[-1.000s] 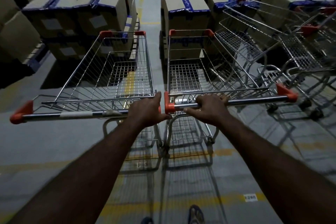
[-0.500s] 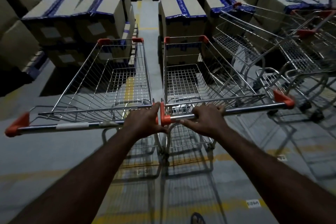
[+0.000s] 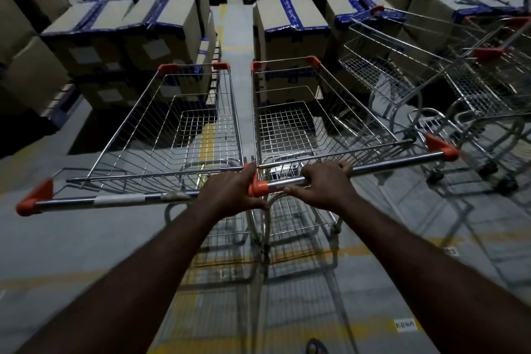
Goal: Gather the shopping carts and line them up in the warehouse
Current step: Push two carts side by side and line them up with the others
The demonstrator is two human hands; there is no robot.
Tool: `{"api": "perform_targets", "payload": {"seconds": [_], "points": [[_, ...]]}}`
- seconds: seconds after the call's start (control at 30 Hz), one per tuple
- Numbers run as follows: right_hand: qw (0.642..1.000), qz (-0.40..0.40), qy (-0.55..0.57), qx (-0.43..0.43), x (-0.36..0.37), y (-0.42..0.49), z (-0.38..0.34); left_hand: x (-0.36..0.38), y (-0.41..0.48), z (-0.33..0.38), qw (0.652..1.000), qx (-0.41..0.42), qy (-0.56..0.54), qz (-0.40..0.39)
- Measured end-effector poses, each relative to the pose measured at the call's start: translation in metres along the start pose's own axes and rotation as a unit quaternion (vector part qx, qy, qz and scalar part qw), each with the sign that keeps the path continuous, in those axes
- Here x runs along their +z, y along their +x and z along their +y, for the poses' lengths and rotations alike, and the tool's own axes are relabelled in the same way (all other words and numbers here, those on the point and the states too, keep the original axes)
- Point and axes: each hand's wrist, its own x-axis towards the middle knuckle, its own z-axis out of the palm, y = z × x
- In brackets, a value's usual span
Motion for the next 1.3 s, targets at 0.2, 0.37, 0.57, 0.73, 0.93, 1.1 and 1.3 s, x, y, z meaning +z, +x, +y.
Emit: {"api": "perform_targets", "payload": {"seconds": [0.2, 0.37, 0.57, 0.73, 0.93, 1.1, 1.3], "points": [[0.999, -0.042, 0.006, 0.017, -0.006, 0.007, -0.008, 0.001, 0.006, -0.009, 0.999, 0.009, -0.032, 0.003], [0.999, -0.027, -0.010, 0.027, -0.005, -0.005, -0.007, 0.010, 0.000, -0.006, 1.000, 0.019, 0.004, 0.022], [0.998, -0.025, -0.024, 0.044, 0.000, -0.014, -0.015, 0.015, -0.003, -0.012, 0.999, 0.015, 0.022, 0.021], [0.996, -0.088, -0.001, 0.027, -0.009, -0.007, -0.010, 0.011, 0.003, -0.010, 0.999, 0.002, 0.014, 0.029], [0.993, -0.104, 0.042, 0.029, -0.041, -0.012, 0.044, 0.010, 0.005, -0.007, 1.000, 0.003, 0.009, 0.021], [0.994, -0.078, -0.057, 0.054, -0.026, -0.031, 0.062, 0.008, 0.004, 0.001, 1.000, -0.003, 0.026, 0.015], [0.989, -0.069, -0.082, 0.107, -0.021, -0.031, 0.054, 0.016, 0.003, 0.018, 0.997, -0.056, 0.028, 0.055]]}}
